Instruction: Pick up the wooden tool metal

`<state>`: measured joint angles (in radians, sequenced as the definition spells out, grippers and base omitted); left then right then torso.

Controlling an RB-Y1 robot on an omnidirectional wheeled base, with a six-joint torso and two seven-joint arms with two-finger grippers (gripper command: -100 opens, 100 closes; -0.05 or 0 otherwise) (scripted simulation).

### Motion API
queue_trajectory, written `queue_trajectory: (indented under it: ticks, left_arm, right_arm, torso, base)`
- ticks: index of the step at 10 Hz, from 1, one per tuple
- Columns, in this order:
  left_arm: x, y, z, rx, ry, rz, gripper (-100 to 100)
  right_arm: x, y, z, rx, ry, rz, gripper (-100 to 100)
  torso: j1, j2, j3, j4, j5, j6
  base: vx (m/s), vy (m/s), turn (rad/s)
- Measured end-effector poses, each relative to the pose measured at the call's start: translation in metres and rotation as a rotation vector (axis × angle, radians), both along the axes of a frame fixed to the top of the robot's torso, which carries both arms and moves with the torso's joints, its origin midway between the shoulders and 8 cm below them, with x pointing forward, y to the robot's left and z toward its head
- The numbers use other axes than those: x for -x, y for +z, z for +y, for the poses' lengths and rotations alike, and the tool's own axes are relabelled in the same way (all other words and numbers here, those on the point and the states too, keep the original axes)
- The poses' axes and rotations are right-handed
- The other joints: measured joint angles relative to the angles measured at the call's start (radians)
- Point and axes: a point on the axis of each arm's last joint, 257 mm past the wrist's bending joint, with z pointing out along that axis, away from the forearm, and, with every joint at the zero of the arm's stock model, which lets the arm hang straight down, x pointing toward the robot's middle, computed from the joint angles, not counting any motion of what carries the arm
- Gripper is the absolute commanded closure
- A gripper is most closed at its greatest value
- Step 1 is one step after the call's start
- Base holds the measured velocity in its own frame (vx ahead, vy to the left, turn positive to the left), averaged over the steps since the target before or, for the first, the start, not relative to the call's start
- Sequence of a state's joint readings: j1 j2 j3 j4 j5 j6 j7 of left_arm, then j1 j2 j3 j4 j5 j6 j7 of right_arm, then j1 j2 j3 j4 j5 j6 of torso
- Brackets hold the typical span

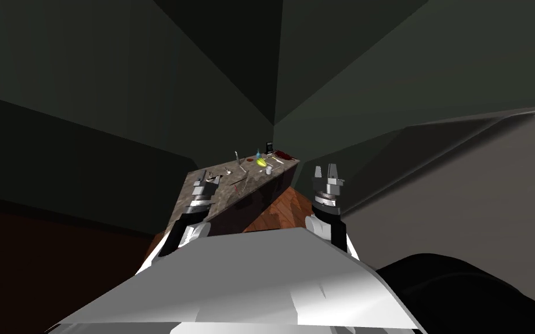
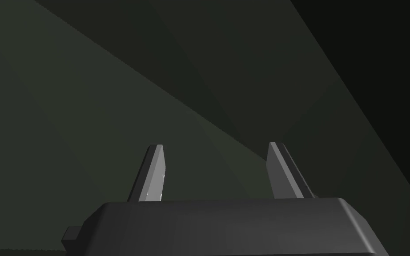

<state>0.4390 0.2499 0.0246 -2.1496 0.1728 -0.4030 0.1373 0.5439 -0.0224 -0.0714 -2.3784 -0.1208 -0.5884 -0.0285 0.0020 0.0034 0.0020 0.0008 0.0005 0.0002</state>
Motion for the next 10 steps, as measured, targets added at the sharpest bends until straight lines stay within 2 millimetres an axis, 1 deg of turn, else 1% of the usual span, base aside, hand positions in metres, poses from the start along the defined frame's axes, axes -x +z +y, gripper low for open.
queue_trajectory:
  ticks: [7, 8, 10]
  left_arm:
    - [-0.038, -0.033, 0.019, -0.011, -0.029, 0.180, -100]
    - [-0.045, -0.036, 0.025, -0.012, -0.031, 0.207, -100]
    - [-0.055, -0.050, 0.036, -0.006, -0.028, 0.271, -100]
  right_arm:
    - [0.000, 0.000, 0.000, 0.000, 0.000, 0.000, 0]
    - [0.000, 0.000, 0.000, 0.000, 0.000, 0.000, 0]
    - [0.000, 0.000, 0.000, 0.000, 0.000, 0.000, 0]
  torso:
    - [-0.001, -0.001, 0.000, 0.000, 0.000, 0.000]
    - [0.000, 0.000, 0.000, 0.000, 0.000, 0.000]
    - [-0.001, -0.001, 0.000, 0.000, 0.000, 0.000]
  base:
    - [-0.050, 0.015, -0.068]
    - [-0.042, 0.014, -0.052]
    - [-0.047, 0.013, -0.086]
